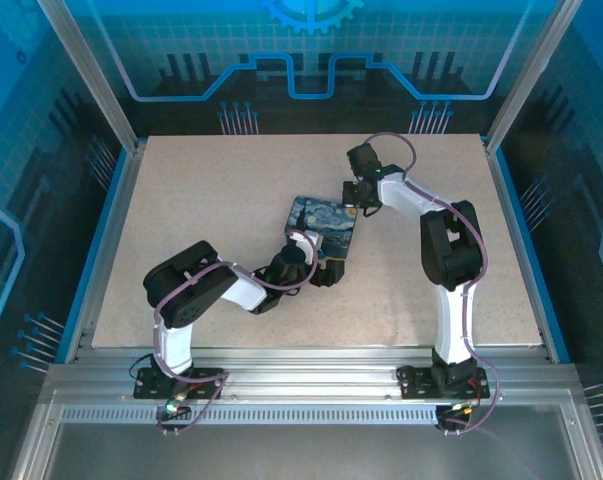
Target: Unlock a padlock with a key
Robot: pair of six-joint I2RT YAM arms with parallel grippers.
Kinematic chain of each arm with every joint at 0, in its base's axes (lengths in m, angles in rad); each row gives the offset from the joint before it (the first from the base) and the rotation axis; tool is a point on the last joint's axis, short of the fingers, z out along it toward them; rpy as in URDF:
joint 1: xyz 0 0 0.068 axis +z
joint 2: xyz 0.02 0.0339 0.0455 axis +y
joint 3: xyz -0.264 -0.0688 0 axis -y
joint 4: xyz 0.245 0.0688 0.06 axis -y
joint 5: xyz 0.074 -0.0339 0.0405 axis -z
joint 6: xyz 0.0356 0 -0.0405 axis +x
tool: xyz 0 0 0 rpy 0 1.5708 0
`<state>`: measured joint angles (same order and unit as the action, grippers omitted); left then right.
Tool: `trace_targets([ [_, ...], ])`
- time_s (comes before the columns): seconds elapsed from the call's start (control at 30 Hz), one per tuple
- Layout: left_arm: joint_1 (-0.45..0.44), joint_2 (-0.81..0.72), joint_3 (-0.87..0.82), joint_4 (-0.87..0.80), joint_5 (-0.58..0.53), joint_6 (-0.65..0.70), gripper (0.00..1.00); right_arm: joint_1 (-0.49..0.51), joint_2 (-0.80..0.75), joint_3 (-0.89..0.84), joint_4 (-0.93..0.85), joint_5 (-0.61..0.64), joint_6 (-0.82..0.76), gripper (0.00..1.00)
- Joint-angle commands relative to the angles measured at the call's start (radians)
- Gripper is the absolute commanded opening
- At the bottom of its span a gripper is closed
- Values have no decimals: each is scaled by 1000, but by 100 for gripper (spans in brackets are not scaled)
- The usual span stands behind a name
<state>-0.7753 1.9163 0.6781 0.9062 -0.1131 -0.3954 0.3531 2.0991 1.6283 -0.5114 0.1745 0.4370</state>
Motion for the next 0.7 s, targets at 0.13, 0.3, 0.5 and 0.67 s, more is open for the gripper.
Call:
trace_targets([
  [0.13, 66, -12, -26, 118, 198, -70, 87, 10, 21, -18, -15, -26, 12, 0],
  [0.3, 87, -9, -26, 116, 254, -105, 81, 10, 22, -18, -10, -30, 14, 0],
  [0.5, 99, 7, -30, 141, 289, -132, 76, 10, 28, -11, -9, -32, 14, 0],
  [0.67, 105, 11, -40, 167, 316, -147, 70, 12, 29, -9, -7, -35, 14, 0],
])
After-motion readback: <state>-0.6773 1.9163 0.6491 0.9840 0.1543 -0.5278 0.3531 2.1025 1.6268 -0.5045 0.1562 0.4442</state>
